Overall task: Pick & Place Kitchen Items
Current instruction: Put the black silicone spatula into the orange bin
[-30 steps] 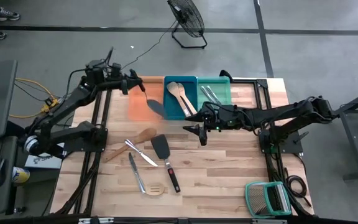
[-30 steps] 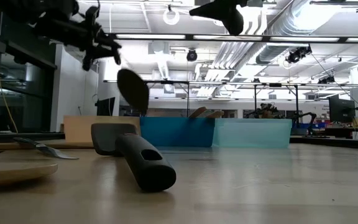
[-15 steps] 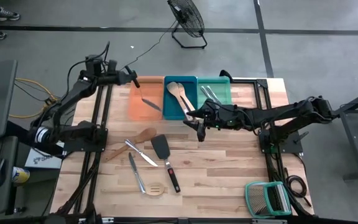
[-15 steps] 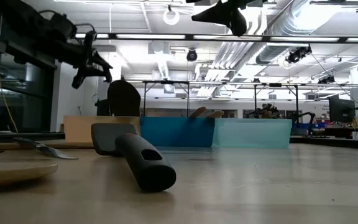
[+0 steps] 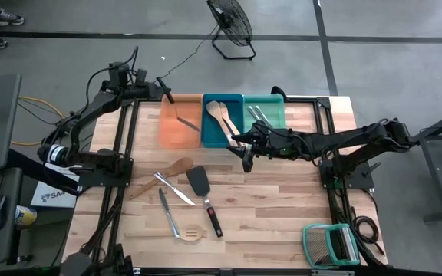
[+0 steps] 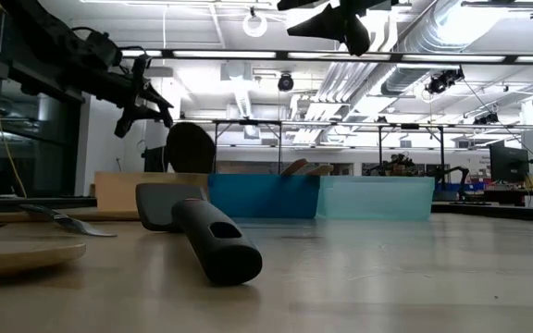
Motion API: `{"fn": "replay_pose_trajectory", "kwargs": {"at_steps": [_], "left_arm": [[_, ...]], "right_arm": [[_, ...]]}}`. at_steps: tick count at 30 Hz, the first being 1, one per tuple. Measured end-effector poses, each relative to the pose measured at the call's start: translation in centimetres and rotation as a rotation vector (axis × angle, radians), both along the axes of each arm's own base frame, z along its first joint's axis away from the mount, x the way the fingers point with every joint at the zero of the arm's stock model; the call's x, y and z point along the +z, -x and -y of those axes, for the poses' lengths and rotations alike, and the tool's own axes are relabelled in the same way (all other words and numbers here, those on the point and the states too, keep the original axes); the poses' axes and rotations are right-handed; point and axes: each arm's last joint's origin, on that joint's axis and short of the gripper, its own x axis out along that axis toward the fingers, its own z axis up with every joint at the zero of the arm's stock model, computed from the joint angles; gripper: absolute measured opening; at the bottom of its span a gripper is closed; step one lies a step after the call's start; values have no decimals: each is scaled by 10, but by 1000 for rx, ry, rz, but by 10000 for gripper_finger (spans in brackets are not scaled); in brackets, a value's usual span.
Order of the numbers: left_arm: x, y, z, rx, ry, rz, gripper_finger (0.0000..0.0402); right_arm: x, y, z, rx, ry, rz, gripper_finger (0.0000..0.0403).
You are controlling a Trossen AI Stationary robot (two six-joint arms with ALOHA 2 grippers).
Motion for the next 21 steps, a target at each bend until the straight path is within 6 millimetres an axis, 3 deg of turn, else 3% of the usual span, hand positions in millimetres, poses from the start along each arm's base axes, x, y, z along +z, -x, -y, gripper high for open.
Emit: {"fn": "replay_pose_trajectory", "kwargs": {"at_steps": [9,21], "left_arm": [[-7,-17,7,-61,-128,-123,99],[-6,-17,6,-85,-278,-177,99]], "right_arm": [[-1,0,0,-10,6,-8,203],[-1,0,0,-7,3,-15,203]]}}
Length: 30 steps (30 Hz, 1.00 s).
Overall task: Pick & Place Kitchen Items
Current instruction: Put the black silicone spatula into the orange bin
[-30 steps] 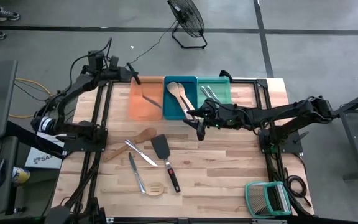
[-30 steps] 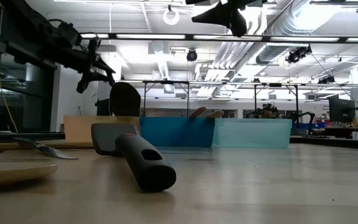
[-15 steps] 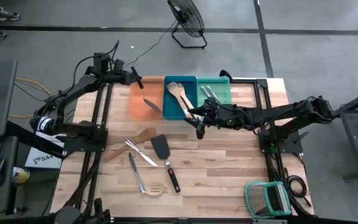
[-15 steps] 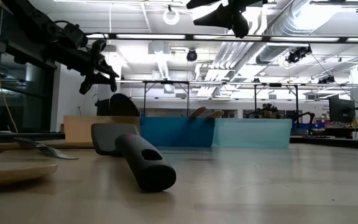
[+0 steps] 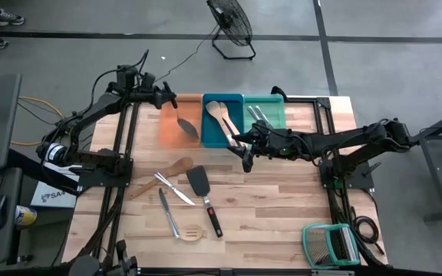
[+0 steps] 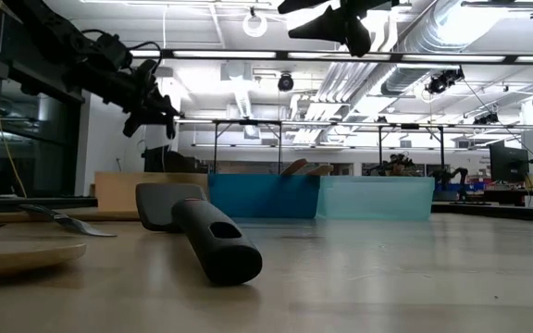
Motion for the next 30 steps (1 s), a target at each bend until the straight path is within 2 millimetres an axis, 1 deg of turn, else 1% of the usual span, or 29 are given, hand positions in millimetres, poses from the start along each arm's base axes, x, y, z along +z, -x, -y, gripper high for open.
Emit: {"fn": "replay_pose_trajectory", "kwargs": {"at_steps": [3,10,14,22,26,30], "left_arm": [[4,-1,-2,-20,-91,3,99],[16,-1,-5,-1,-310,-15,99],[18,-8,-3,7,-386,-45,99],[14,-29,7,46,-490,-169,99],[13,-33,9,75,-513,-169,99],[6,-35,13,100,-501,-157,99]], "right_arm": [[-1,0,0,0,0,-7,203],[-4,1,0,0,2,-43,203],[-5,1,0,0,3,-55,203],[-5,2,1,-25,10,-56,203],[-5,2,1,-25,10,-56,203],[-5,2,1,-25,10,-57,203]]}}
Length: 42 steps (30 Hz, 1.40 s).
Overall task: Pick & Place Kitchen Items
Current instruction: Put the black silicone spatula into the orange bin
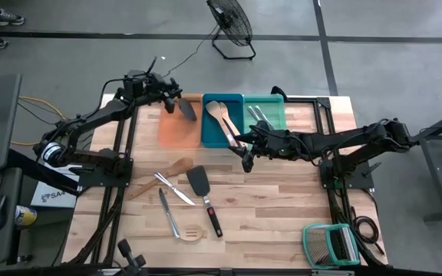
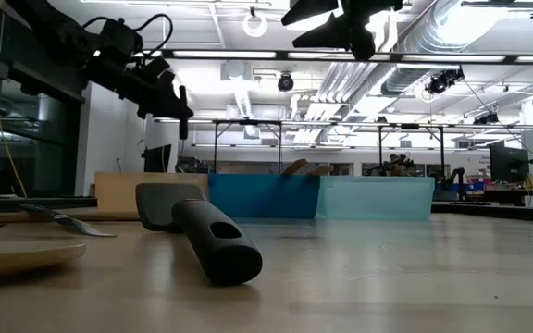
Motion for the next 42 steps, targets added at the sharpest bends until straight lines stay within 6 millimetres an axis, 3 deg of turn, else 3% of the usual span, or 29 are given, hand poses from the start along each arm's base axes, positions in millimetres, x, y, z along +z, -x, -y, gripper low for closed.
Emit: {"fn": "replay_pose_trajectory", "kwargs": {"at_steps": [13,29,31,37,42], "left_arm": [[0,-20,14,109,-18,100,99],[-6,-35,29,203,24,41,99],[-7,-34,29,201,55,46,115],[-19,-33,32,179,193,10,217],[-27,-31,36,166,285,-57,248]], "right_arm": [[0,0,0,0,0,-1,203],[-5,2,0,0,4,-59,203],[-5,2,0,0,4,-59,203],[-5,2,0,0,4,-58,203],[-5,2,0,0,4,-57,203]]}}
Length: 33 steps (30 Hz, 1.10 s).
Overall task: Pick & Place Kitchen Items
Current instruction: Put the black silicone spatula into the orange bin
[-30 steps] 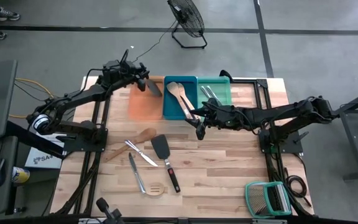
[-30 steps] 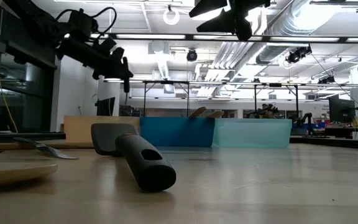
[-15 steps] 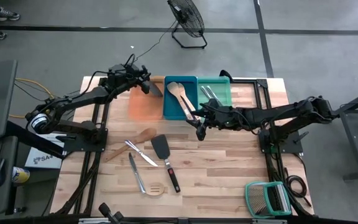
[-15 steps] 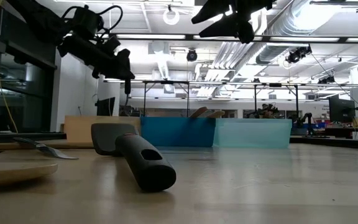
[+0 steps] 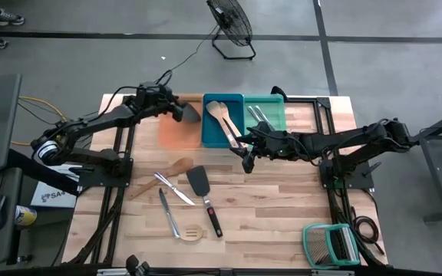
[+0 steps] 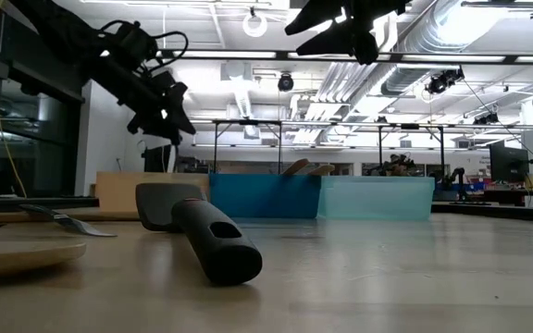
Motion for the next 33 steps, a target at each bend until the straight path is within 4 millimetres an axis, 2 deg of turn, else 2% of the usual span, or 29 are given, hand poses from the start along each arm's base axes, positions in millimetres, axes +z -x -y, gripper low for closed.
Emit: {"fn": "replay_pose_trajectory", "kwargs": {"at_steps": [10,21,33], "left_arm": [[-1,8,11,-51,103,-34,252],[-6,26,31,-77,242,-162,253],[-21,39,50,-125,575,-249,253]], "right_arm": [[0,0,0,3,-1,0,203],[-1,0,-1,0,-24,-4,203],[-1,0,-2,30,-34,-6,203]]}}
